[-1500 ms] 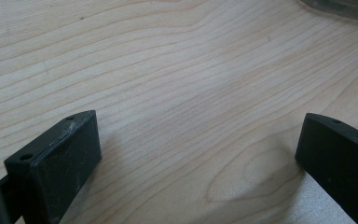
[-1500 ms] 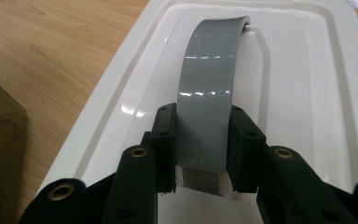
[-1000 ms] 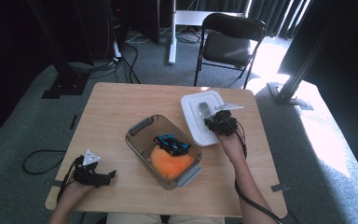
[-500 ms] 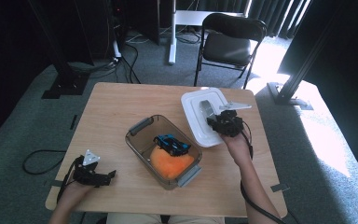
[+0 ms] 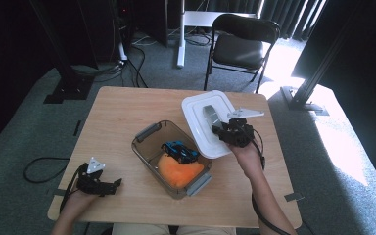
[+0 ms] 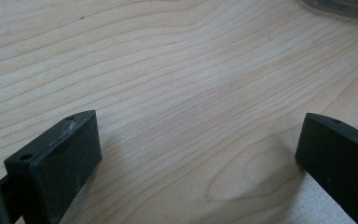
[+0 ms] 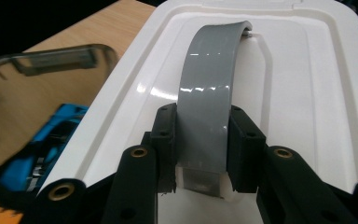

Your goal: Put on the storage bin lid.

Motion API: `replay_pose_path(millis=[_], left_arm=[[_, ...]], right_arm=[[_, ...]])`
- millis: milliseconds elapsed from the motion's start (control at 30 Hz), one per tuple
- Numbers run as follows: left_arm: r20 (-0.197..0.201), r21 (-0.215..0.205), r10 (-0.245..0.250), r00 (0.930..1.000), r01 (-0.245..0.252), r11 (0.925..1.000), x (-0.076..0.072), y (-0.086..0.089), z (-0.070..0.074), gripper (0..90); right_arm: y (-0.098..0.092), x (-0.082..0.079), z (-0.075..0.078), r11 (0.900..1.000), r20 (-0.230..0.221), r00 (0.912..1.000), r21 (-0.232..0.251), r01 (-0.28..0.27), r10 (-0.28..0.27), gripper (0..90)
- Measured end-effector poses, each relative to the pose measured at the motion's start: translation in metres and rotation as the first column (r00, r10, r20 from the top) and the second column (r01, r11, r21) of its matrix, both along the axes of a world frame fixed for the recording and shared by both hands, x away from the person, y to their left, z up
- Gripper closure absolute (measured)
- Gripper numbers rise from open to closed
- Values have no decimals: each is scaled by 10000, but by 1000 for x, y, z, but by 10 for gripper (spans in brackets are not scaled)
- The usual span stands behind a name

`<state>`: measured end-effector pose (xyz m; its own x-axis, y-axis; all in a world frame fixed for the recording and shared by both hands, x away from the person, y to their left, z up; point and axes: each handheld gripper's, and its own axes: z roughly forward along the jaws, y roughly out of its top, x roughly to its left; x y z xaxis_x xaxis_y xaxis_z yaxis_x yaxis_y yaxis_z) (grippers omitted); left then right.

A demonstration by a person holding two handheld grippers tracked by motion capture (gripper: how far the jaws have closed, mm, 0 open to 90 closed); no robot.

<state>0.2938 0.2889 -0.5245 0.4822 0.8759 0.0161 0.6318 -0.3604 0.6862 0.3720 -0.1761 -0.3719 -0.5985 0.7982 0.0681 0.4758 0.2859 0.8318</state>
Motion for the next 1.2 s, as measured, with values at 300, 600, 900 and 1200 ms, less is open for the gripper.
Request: replay_pose_path(millis=[300,600,900,1200], left_arm=[[7,7,-6,10000,6,10000,0,0,0,5],[8,-7,4,10000,-4,10000,0,0,0,5],[-25,-4,-12,10000,12,10000,0,0,0,5],[-28,-2,-14,10000,14,10000,0,0,0,5]], right_arm=[[22,-20,9,9966,125,9967,194,-800,797,676],[50,-33,3,9875,-78,9875,91,-1572,1573,676],[77,-40,-8,9651,-513,9643,-203,-2610,2597,676],[89,-43,-14,9428,-877,9395,-92,-3332,3312,676]])
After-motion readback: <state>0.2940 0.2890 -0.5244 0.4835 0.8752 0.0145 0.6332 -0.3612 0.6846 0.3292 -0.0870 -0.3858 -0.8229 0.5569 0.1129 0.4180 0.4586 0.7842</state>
